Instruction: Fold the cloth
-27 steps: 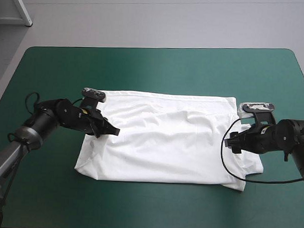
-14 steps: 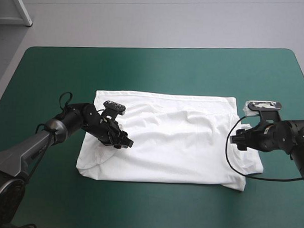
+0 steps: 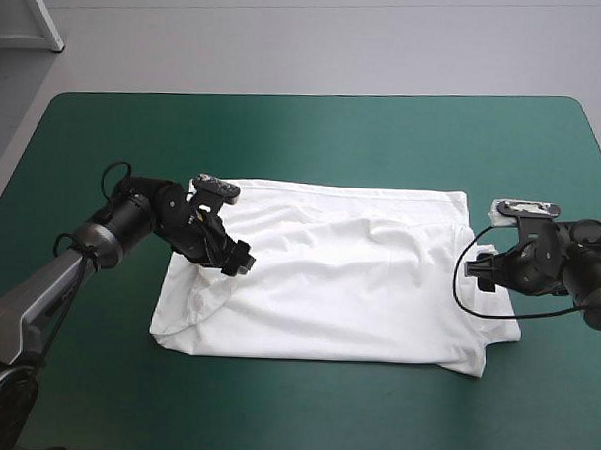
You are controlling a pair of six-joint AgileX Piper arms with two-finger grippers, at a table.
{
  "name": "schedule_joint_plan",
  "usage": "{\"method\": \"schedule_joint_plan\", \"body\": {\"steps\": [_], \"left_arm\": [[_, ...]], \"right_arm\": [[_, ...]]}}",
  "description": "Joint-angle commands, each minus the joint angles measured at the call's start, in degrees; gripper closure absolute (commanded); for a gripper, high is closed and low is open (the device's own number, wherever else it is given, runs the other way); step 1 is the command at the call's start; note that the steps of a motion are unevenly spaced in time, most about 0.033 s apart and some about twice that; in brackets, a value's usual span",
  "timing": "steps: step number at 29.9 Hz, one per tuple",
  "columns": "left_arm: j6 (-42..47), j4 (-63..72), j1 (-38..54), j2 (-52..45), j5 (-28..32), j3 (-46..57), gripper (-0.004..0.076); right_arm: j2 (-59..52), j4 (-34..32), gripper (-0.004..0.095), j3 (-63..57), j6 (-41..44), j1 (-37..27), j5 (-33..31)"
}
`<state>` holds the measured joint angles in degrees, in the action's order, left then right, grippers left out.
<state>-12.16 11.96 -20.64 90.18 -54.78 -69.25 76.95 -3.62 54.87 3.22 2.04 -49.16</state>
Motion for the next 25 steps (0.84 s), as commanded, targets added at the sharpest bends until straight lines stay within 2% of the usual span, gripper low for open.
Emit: {"method": "schedule_joint_plan", "body": {"steps": [1, 7, 15, 18, 20, 25], "left_arm": [[4.28, -4.01, -0.37, -4.85, -2.53, -6.24, 0.0152], [5.11, -4.58, -0.37, -8.74, -5.48, -13.55, 0.0152], [6.91, -9.34, -0.37, -11.39, -5.78, -18.32, 0.0152], [9.16, -11.96, -0.37, -11.48, -5.89, -18.32, 0.0157], [9.3, -12.76, -0.37, -11.48, -5.89, -18.32, 0.0157], [10.78, -14.48, -0.37, -11.48, -5.89, -18.32, 0.0157]], "right_arm": [[1.72, -0.67, 0.0171, 1.79, -0.62, -2.73, 3.42], [8.15, 4.5, 0.0171, 1.79, -4.68, -6.16, 5.58], [13.93, 6.32, 0.0187, 1.79, -5.71, -6.55, 6.99], [14.0, 7.08, 0.0302, 1.66, -5.71, -6.55, 6.39], [14.0, 7.17, 0.0437, 1.66, -5.71, -6.55, 5.84], [14.0, 7.17, 0.0849, 0.55, -5.97, -6.55, 5.72]]}}
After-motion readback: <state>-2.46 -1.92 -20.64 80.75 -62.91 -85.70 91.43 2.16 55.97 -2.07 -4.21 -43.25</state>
